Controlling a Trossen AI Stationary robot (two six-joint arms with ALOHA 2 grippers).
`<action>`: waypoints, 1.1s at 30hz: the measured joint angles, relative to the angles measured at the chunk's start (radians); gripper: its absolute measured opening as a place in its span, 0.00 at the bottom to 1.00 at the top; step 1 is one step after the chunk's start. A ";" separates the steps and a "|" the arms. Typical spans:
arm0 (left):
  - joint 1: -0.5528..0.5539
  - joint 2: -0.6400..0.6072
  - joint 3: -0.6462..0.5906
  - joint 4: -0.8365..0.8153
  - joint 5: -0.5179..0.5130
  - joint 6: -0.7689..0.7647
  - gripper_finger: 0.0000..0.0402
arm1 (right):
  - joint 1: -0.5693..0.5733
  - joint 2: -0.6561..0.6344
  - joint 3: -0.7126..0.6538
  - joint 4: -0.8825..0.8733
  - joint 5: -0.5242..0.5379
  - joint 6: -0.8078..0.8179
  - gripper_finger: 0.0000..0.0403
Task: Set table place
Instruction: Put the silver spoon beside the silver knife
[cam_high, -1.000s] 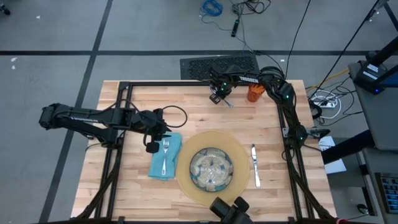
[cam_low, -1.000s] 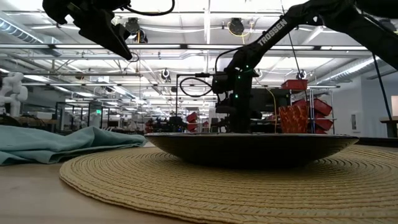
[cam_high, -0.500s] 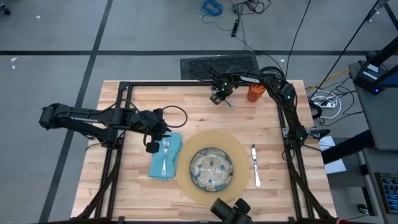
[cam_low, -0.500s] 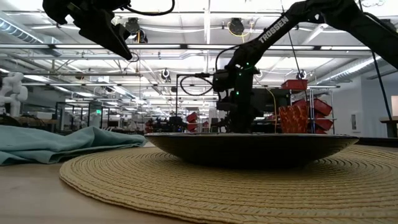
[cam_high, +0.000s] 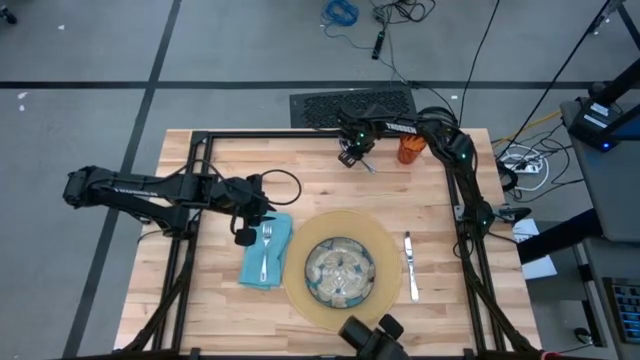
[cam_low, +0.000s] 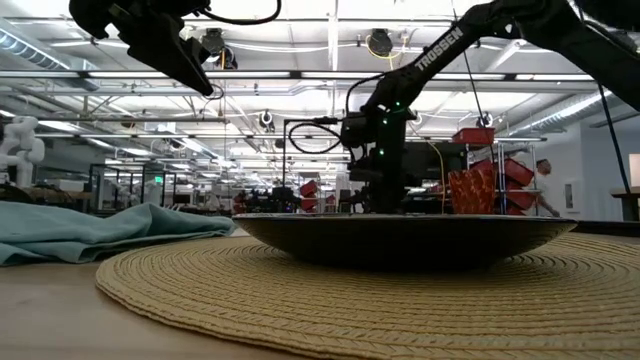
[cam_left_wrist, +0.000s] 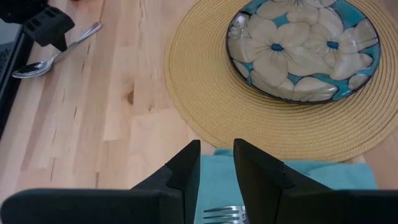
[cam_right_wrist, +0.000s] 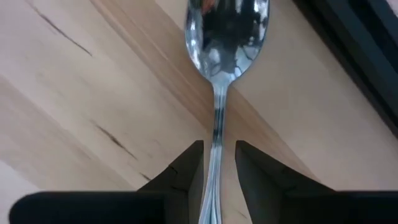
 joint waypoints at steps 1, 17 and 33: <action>0.000 0.000 0.000 0.000 0.000 -0.001 0.21 | -0.003 0.005 0.000 -0.001 -0.008 0.000 0.21; 0.000 0.000 0.000 0.000 0.000 -0.001 0.21 | -0.007 0.060 0.005 0.003 -0.059 -0.005 0.13; 0.000 0.000 0.000 0.000 -0.001 0.000 0.21 | 0.019 0.033 -0.001 0.007 -0.032 0.017 0.00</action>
